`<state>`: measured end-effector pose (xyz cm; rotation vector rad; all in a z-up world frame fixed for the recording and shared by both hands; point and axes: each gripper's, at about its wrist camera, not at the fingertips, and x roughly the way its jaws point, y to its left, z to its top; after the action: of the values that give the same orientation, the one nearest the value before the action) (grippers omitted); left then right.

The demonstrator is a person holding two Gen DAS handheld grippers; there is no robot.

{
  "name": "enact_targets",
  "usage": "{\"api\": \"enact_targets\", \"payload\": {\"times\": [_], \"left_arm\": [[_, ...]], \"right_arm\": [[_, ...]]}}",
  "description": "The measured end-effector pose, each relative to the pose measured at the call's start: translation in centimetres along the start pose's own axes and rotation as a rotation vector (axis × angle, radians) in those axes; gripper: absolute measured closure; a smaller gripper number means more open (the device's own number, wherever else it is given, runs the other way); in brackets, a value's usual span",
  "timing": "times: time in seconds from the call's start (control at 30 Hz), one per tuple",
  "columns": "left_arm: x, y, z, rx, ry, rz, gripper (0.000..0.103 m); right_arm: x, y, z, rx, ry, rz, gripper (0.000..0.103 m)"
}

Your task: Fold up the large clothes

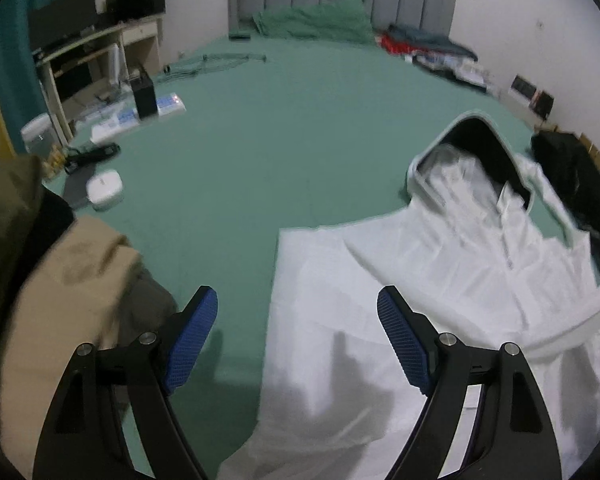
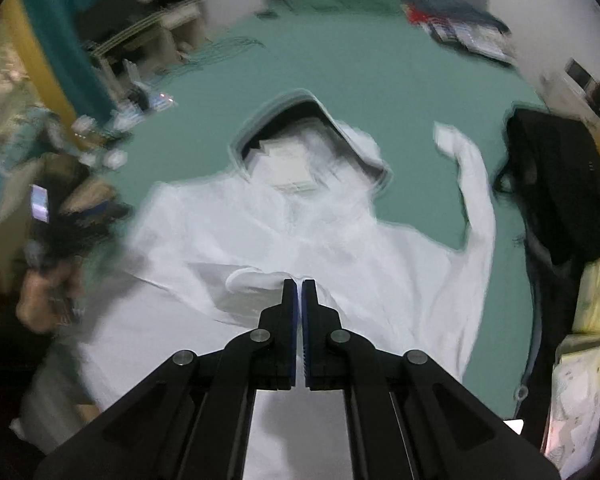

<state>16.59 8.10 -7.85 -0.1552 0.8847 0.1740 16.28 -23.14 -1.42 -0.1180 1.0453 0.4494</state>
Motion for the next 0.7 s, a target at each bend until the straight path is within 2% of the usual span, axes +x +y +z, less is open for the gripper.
{"api": "enact_targets", "payload": {"times": [0.07, 0.17, 0.3, 0.37, 0.57, 0.63, 0.7], "left_arm": [[1.1, -0.2, -0.2, 0.007, 0.028, 0.005, 0.018], [2.9, -0.8, -0.7, 0.032, 0.067, 0.021, 0.018], [4.6, -1.1, -0.9, 0.063, 0.09, 0.056, 0.018], [5.5, -0.7, -1.2, 0.052, 0.114, 0.077, 0.018], [6.0, 0.5, -0.4, 0.013, 0.102, 0.104, 0.018], [5.7, 0.8, 0.2, 0.0, 0.076, 0.1, 0.018], [5.4, 1.1, 1.2, -0.005, 0.039, 0.109, 0.018]], "right_arm": [[3.8, -2.6, -0.8, 0.06, 0.043, -0.001, 0.101], [7.9, -5.3, -1.0, 0.091, 0.056, -0.037, 0.101], [11.2, -8.3, 0.3, 0.121, 0.036, -0.06, 0.101], [12.7, -9.9, 0.7, 0.147, 0.059, -0.07, 0.101], [14.4, -12.0, -0.3, 0.157, 0.13, -0.073, 0.099], [13.5, -12.2, 0.2, 0.135, 0.112, -0.082, 0.096], [12.1, -12.5, 1.4, 0.09, 0.062, -0.11, 0.086]]}}
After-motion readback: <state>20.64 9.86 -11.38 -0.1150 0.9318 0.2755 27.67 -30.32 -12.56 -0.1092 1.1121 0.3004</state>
